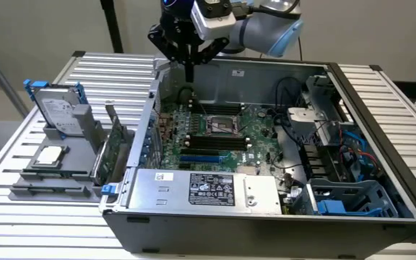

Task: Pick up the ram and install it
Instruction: 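Reach for the ram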

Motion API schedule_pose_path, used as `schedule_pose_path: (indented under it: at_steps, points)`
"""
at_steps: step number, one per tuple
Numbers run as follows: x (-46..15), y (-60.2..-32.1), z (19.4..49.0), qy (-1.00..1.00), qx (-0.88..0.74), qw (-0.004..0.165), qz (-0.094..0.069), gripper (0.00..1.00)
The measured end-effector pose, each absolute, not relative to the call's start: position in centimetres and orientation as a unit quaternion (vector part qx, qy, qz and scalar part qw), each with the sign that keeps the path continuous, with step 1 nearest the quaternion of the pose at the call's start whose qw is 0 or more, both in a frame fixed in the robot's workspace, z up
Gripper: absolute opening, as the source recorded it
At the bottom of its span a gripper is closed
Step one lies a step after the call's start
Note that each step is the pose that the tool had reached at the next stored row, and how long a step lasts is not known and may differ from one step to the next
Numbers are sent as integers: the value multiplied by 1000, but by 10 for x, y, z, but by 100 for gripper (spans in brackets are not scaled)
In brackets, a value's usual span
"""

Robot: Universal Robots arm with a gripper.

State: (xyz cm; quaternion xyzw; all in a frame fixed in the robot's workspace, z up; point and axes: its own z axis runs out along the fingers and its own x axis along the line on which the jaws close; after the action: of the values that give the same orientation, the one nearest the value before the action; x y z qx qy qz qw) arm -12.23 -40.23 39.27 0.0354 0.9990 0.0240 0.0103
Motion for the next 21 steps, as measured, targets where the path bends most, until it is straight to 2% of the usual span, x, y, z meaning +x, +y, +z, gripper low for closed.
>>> schedule_pose_path:
  at_steps: [21]
  points:
    - [-194,-450,392,999,35,10,24,0]
